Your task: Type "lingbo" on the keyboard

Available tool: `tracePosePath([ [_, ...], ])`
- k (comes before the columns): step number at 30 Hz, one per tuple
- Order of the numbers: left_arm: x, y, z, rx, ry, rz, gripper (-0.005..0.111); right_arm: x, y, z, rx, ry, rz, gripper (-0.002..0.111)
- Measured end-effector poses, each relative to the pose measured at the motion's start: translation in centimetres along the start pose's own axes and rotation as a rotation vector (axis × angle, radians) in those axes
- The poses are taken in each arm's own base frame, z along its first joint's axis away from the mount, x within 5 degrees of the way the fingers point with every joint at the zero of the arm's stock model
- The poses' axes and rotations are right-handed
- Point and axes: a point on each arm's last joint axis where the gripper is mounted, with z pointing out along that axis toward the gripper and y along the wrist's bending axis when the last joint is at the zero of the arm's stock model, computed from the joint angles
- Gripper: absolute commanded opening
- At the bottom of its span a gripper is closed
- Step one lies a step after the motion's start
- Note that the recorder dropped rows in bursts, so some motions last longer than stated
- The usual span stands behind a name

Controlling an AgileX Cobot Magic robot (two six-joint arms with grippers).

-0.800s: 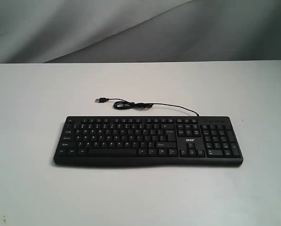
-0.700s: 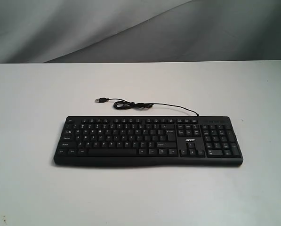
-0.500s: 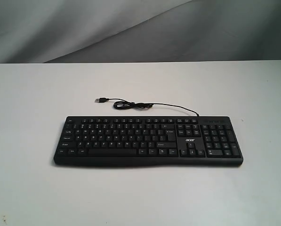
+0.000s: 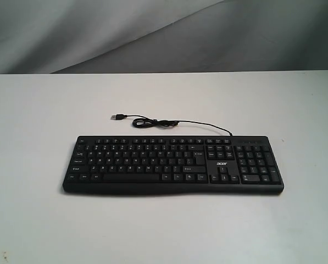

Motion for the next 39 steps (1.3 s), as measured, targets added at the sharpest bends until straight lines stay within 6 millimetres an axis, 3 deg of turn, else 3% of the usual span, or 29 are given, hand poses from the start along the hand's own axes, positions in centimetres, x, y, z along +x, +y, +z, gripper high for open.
tracePosePath([
  [7, 0.0, 0.0, 0.0, 0.000, 0.000, 0.000, 0.001, -2.2, -0.4, -0.3, 0.038, -0.248, 0.026, 0.000],
  [11, 0.0, 0.0, 0.0, 0.000, 0.000, 0.000, 0.001, -3.8, -0.6, -0.4, 0.028, -0.220, 0.128, 0.000],
  [16, 0.0, 0.0, 0.0, 0.000, 0.000, 0.000, 0.001, -9.0, -0.9, -0.9, -0.002, -0.171, 0.131, 0.000],
  [17, 0.0, 0.0, 0.0, 0.000, 0.000, 0.000, 0.001, -11.4, -1.0, -0.6, -0.014, -0.125, 0.113, 0.000],
  [19, 0.0, 0.0, 0.0, 0.000, 0.000, 0.000, 0.001, -14.1, -1.1, 0.8, -0.039, -0.013, 0.075, 0.000],
  [22, 0.0, 0.0, 0.0, 0.000, 0.000, 0.000, 0.001, -15.9, -0.2, 3.8, -0.183, 0.178, 0.076, 0.000],
  [24, 0.0, 0.0, 0.0, 0.000, 0.000, 0.000, 0.001, -15.6, 0.9, 5.5, -0.288, 0.301, 0.109, 0.000],
  [31, 0.0, 0.0, 0.0, 0.000, 0.000, 0.000, 0.001, -10.9, 5.3, 9.3, -0.551, 0.767, 0.126, 0.000],
  [35, 0.0, 0.0, 0.0, 0.000, 0.000, 0.000, 0.001, -9.4, 6.3, 11.3, -0.546, 0.833, 0.129, 0.000],
  [39, 0.0, 0.0, 0.0, 0.000, 0.000, 0.000, 0.001, -8.6, 7.0, 12.8, -0.514, 0.858, 0.250, 0.000],
])
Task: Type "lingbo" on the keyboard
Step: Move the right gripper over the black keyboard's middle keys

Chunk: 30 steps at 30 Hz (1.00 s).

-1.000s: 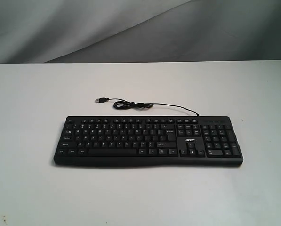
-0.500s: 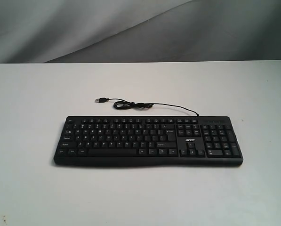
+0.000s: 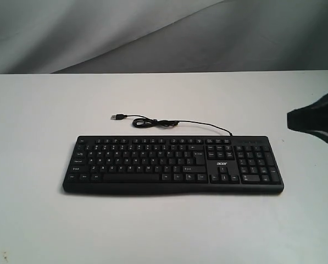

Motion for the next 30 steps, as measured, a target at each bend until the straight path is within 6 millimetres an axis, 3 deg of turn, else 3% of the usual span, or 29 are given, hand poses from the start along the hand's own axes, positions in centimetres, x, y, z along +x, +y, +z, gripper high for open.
tracePosePath([
  [4, 0.0, 0.0, 0.0, 0.000, 0.000, 0.000, 0.001, -0.5, -0.2, 2.1, -0.032, 0.006, 0.090, 0.000],
  [9, 0.0, 0.0, 0.0, 0.000, 0.000, 0.000, 0.001, 0.1, 0.2, 6.0, -0.082, 0.119, 0.066, 0.000],
  [14, 0.0, 0.0, 0.0, 0.000, 0.000, 0.000, 0.001, 0.7, 2.3, 9.7, -0.137, 0.227, -0.007, 0.000],
  [21, 0.0, 0.0, 0.0, 0.000, 0.000, 0.000, 0.001, 0.4, 6.2, 14.1, -0.187, 0.252, -0.094, 0.000],
  [30, 0.0, 0.0, 0.0, 0.000, 0.000, 0.000, 0.001, -1.9, 7.4, 19.6, -0.178, 0.280, -0.146, 0.000],
])
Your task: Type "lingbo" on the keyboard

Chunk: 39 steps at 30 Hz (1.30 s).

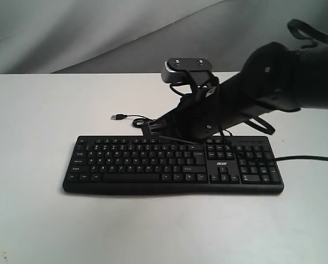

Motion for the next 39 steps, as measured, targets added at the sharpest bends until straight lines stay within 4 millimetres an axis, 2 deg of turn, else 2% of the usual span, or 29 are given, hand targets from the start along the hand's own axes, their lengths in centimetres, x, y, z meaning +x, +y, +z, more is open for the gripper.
tracePosePath([
  [8, 0.0, 0.0, 0.0, 0.000, 0.000, 0.000, 0.001, -1.8, -0.8, 3.5, 0.035, 0.069, -0.055, 0.000],
  [18, 0.0, 0.0, 0.0, 0.000, 0.000, 0.000, 0.001, -0.7, -2.2, 6.9, 0.083, 0.167, -0.009, 0.000],
  [24, 0.0, 0.0, 0.0, 0.000, 0.000, 0.000, 0.001, -0.5, -2.5, 7.7, 0.089, 0.177, -0.007, 0.000],
  [39, 0.0, 0.0, 0.0, 0.000, 0.000, 0.000, 0.001, -0.6, -2.7, 8.0, 0.096, 0.152, -0.005, 0.000],
])
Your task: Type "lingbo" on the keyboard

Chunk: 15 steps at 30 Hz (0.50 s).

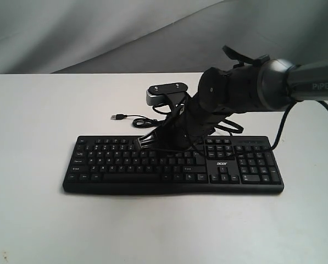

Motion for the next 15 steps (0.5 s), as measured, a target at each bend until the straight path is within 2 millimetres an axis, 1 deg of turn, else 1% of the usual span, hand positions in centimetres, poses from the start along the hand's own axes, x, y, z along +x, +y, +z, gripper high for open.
tracePosePath([
  [15, 0.00, 0.00, 0.00, 0.000, 0.000, 0.000, 0.001, 0.31, -0.12, 0.82, -0.007, 0.016, 0.016, 0.000],
])
